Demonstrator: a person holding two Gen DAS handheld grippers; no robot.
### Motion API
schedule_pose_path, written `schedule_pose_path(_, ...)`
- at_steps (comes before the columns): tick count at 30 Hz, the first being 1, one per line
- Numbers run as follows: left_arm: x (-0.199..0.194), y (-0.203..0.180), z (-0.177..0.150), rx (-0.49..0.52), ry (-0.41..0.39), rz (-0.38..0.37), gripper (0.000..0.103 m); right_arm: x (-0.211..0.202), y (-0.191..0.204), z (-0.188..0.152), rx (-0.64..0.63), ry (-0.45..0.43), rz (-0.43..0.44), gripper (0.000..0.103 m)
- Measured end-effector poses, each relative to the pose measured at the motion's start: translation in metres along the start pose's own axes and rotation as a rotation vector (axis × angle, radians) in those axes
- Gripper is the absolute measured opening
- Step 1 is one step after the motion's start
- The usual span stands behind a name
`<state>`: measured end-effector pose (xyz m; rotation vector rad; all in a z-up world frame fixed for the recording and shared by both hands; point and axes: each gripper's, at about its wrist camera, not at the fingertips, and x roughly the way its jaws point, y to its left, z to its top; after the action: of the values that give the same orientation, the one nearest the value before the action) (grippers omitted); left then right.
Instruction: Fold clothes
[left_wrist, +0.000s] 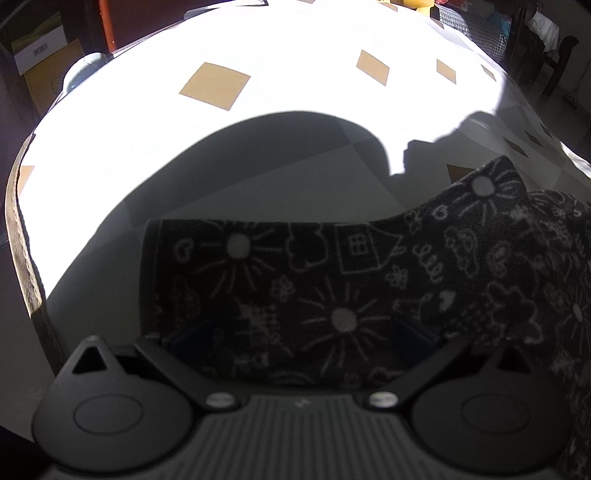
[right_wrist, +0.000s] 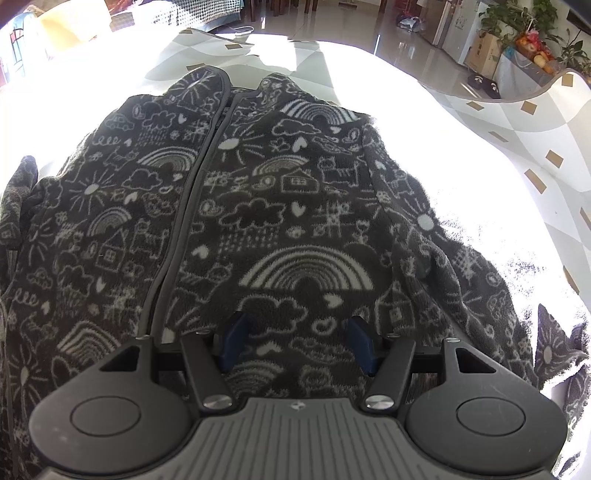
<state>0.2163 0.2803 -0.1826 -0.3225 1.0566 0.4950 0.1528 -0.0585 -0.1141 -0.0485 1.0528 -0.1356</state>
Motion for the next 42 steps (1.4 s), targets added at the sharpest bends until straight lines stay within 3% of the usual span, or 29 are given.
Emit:
schedule_pose_path(10,0.0,0.033,0.006,-0.04,-0.048,0.331,0.103,0.0,0.002,0.0,-0.002,0.003,-0.013,0.058)
schedule_pose_path(17,-0.009,0.037,0.013,-0.047,-0.063,0.478,0.103,-0.001,0.003,0.0,-0.001,0.004,-0.015,0.058)
schedule_pose_path(24,-0.038,0.014,0.015,-0.002,-0.17,0.307,0.103,0.0,0.003,0.0,-0.004,0.002,-0.017,0.058)
schedule_pose_path(29,-0.048,-0.023,0.004,0.12,-0.153,0.102,0.103,-0.001,0.002,0.0,-0.005,-0.002,-0.016,0.058)
schedule_pose_path(32,-0.052,-0.043,-0.003,0.195,-0.154,0.018,0.103,-0.001,0.001,-0.001,0.006,-0.003,-0.01,0.059)
schedule_pose_path(37,-0.06,-0.08,-0.028,0.322,-0.164,-0.052,0.103,-0.001,-0.002,-0.001,0.019,-0.004,0.001,0.059)
schedule_pose_path(42,-0.065,-0.093,-0.04,0.392,-0.205,-0.026,0.103,-0.001,-0.004,-0.003,0.031,-0.01,0.011,0.06)
